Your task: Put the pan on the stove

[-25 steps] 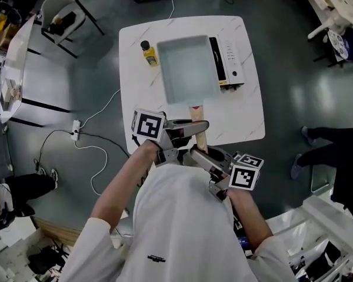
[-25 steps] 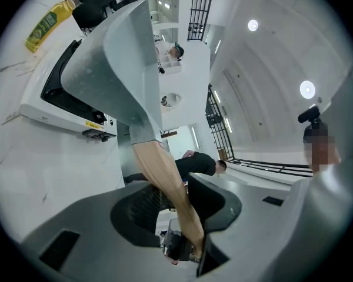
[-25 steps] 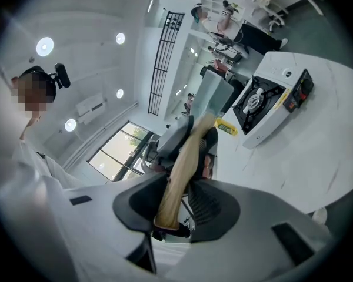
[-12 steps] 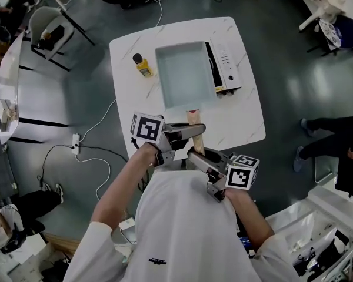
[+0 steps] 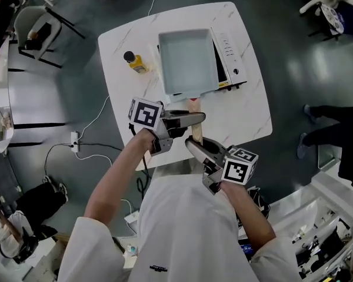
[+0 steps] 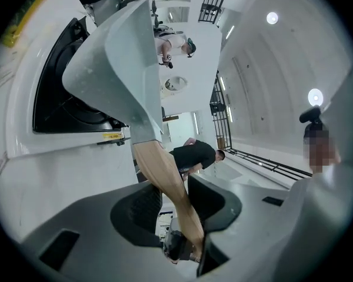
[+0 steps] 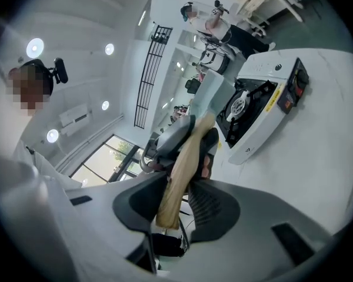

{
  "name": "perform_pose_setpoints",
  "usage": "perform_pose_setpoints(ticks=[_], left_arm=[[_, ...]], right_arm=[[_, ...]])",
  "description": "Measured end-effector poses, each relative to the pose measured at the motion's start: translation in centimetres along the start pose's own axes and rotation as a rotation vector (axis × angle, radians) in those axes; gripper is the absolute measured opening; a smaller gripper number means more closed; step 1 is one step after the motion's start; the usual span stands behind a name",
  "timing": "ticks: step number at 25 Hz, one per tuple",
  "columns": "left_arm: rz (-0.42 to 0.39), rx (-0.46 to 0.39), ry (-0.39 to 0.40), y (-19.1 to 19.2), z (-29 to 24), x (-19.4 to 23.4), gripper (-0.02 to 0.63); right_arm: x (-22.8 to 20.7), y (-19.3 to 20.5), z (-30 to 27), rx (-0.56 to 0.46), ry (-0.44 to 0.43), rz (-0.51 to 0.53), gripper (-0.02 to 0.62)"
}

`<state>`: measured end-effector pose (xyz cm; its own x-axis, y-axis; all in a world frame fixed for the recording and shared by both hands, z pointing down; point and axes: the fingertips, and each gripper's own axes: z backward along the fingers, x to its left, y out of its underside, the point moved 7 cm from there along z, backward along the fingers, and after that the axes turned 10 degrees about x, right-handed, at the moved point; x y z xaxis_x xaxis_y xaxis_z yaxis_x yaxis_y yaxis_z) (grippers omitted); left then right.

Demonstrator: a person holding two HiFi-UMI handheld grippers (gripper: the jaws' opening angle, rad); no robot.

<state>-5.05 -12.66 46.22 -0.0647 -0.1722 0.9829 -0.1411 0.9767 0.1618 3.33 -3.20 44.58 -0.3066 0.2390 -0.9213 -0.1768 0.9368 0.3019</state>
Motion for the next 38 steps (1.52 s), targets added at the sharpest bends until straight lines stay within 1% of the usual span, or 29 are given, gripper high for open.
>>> perform_pose_setpoints(ticks=[4, 9, 12, 17, 23, 31, 34, 36, 38], left_arm=[[-0.011, 0.019, 0.011, -0.3, -0.2, 0.6, 0.141], [0.006, 0.035, 0.014, -4.1, 0.8, 5.2, 0.141], [0.017, 0.037, 0.021, -5.3, 1.0, 6.6, 0.141], [0.039, 0.049, 0.018, -5.2, 0.8, 8.3, 0.141], [0.045, 0.068, -0.003, -4.8, 0.4, 9.6, 0.141], [0.086, 0.035, 0.032, -4.8, 0.4, 10.1, 0.141], [0.095, 0.016, 0.065, -4.7, 0.3, 10.1, 0.143], [0.096, 0.006, 0.071, -4.5, 0.3, 10.1, 0.147], [0.098, 0.002, 0.071, -4.2, 0.3, 9.8, 0.160]], right_arm=[[-0.4, 0.0, -0.3, -0.022, 0.033, 0.009, 0.118], [-4.5, -3.1, -3.1, -0.012, 0.063, 0.004, 0.118], [-6.0, -3.9, -4.0, -0.015, 0.073, -0.006, 0.118], [-7.4, -3.6, -4.6, -0.020, 0.083, -0.033, 0.118], [-8.5, -3.0, -4.7, -0.014, 0.111, -0.029, 0.120], [-8.9, -3.0, -4.8, -0.021, 0.092, -0.042, 0.120], [-8.7, -2.9, -4.8, 0.006, 0.098, 0.006, 0.136], [-8.4, -2.8, -4.9, 0.033, 0.101, 0.047, 0.174], [-8.2, -2.9, -5.0, 0.039, 0.104, 0.059, 0.217]])
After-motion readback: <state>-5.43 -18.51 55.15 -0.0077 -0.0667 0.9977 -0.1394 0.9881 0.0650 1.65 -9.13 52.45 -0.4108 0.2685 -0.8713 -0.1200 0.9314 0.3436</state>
